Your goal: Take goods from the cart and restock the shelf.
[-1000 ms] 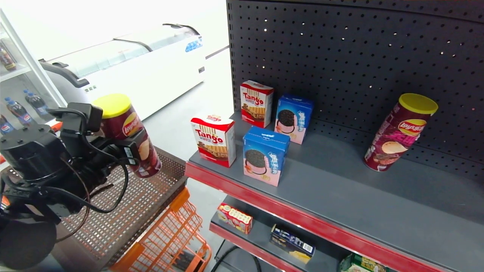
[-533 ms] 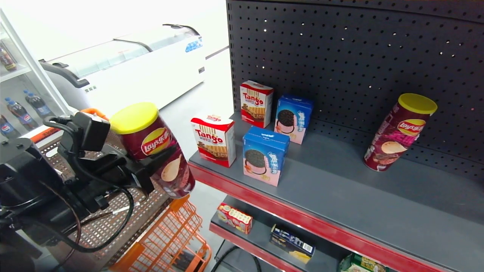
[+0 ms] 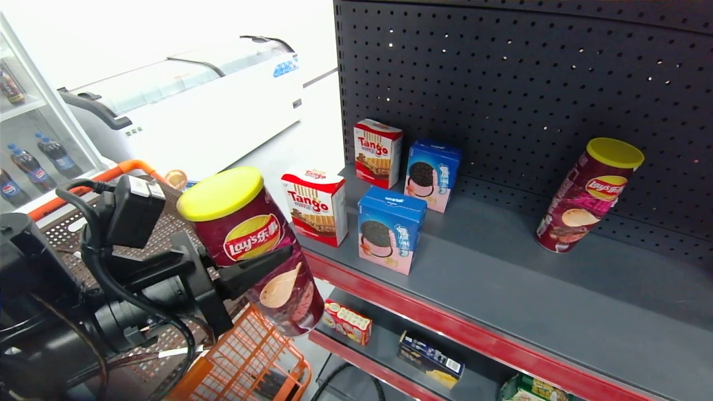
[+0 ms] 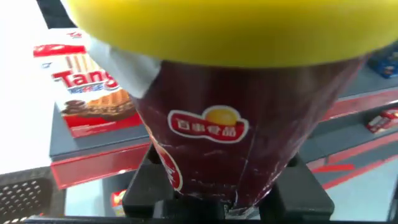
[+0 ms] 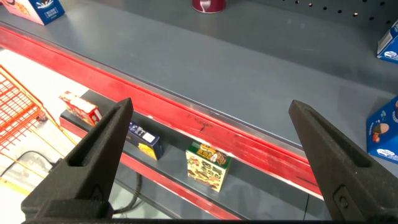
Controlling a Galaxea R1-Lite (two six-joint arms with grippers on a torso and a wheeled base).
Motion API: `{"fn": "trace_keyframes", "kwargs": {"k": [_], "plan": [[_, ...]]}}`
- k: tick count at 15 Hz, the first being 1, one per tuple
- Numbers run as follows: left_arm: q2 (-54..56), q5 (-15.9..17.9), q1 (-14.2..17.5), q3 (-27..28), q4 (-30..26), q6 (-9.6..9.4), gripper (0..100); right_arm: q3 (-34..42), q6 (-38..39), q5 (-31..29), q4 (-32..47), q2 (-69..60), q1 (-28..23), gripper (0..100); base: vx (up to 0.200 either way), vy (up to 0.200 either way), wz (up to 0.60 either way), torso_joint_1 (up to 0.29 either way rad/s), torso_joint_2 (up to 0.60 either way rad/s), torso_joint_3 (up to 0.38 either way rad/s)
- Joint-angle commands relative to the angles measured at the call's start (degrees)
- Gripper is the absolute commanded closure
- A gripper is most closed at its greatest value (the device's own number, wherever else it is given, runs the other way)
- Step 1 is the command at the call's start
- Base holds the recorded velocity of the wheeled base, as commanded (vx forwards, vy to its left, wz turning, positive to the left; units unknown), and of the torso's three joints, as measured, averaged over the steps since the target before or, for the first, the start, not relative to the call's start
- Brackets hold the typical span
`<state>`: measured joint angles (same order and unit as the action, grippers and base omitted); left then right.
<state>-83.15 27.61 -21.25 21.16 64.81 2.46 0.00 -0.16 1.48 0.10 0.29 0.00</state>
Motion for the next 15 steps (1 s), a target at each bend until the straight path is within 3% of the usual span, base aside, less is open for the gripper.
{"fn": "trace_keyframes", "kwargs": {"k": [1,4,8,10,15], "plan": [[2.1,0.8,-1.9,-0.9,0.0,0.00,100,0.0,0.0,0.0,0.0,0.1,0.0,0,0.000,0.000,0.00,0.000,0.00,0.000],[2.2,0.2,-7.9,0.0,-0.1,0.00,100,0.0,0.0,0.1,0.0,0.1,0.0,0,0.000,0.000,0.00,0.000,0.00,0.000],[3.3,0.7,-11.4,-0.2,-1.3,-0.18,100,0.0,0.0,0.1,0.0,0.1,0.0,0,0.000,0.000,0.00,0.000,0.00,0.000],[4.5,0.5,-13.9,0.1,-5.7,-0.44,100,0.0,0.0,0.0,0.0,0.1,0.0,0,0.000,0.000,0.00,0.000,0.00,0.000],[5.2,0.7,-15.3,0.5,-6.8,-1.06,100,0.0,0.0,0.1,0.0,0.1,0.0,0,0.000,0.000,0.00,0.000,0.00,0.000]]}}
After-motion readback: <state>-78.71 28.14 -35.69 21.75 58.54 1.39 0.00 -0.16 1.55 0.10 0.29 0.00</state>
